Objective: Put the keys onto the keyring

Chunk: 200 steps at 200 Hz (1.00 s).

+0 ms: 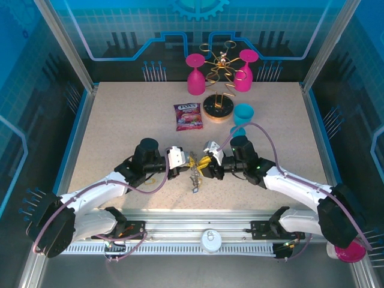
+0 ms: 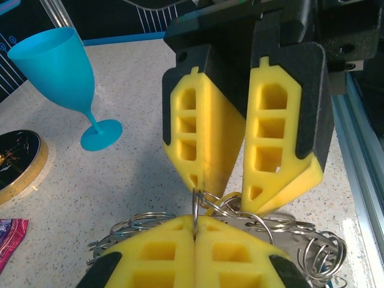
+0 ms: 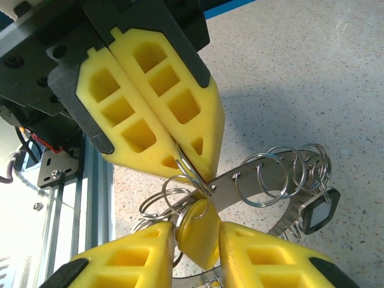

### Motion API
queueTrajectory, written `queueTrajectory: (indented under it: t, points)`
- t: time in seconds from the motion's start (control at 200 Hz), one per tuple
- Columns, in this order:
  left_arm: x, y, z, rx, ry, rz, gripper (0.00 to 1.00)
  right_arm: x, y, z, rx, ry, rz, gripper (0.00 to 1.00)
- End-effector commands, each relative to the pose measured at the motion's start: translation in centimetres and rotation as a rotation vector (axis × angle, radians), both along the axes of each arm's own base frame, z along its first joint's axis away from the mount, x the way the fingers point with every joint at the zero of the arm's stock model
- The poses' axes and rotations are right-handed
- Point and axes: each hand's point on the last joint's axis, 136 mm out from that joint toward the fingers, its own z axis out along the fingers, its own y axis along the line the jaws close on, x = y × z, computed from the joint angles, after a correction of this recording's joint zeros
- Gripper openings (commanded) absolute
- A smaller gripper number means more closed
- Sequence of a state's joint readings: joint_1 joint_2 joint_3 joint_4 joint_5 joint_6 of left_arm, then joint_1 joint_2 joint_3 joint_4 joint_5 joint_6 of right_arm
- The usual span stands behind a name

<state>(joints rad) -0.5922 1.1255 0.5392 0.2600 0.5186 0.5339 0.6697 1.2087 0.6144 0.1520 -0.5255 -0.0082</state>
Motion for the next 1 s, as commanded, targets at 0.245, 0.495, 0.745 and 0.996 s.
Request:
queueTrajectory:
  t: [0.245, 0.495, 0.745, 0.996]
  points:
    - [-1.1, -0.4, 1.3, -0.038, -0.045, -0.061, 0.0, 0.6, 0.5, 2.3, 0.047, -0.075, -0.009, 0.18]
    - [-1.1, -0.5, 1.4, -0.042, -0.047, -0.066, 0.0, 0.6, -0.2, 2.0, 0.039, -0.061, -0.033, 0.16]
    - [-1.2, -0.5, 1.6, -0.046, -0.046, -0.068, 0.0, 0.9, -0.4, 1.3, 0.015, -0.04, -0.047, 0.11]
    - [-1.3, -0.6, 2.1, -0.063, -0.051, -0.074, 0.0, 1.0, -0.9, -0.1, -0.04, -0.008, -0.068, 0.06]
